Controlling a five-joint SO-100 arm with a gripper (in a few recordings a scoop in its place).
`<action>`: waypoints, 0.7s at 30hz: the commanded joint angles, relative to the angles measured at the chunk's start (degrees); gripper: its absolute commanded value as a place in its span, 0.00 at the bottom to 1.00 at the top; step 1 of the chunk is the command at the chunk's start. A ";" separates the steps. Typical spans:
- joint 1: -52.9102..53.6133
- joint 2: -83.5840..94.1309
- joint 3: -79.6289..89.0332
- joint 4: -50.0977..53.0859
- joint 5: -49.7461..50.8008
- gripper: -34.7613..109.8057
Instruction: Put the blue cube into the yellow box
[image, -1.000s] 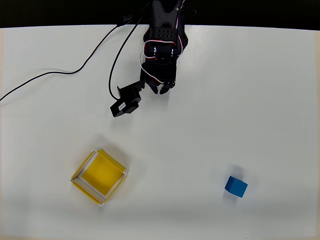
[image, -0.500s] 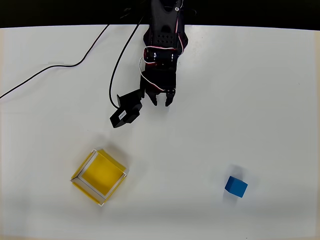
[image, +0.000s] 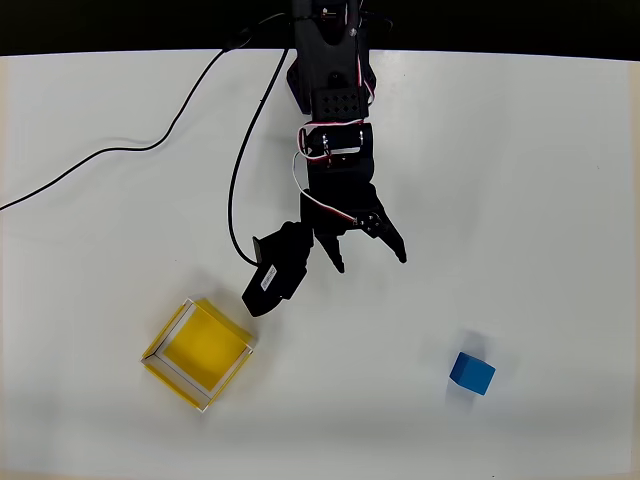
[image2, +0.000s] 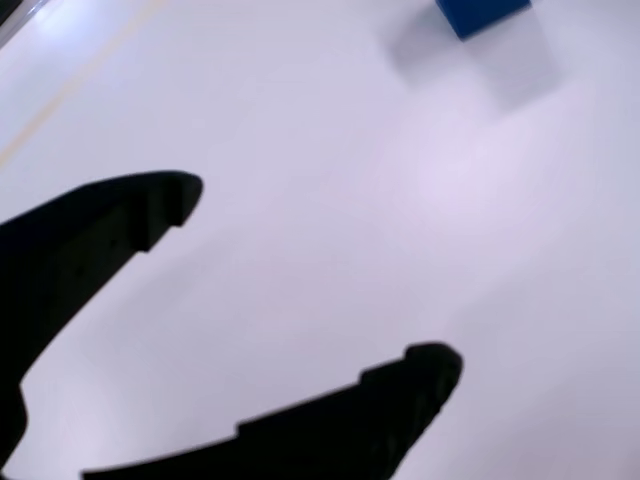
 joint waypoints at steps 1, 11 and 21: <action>-1.58 -5.80 -11.60 -9.67 -2.02 0.57; -3.96 -28.04 -25.05 -24.87 -7.47 0.59; -8.70 -46.76 -39.55 -32.26 -6.42 0.60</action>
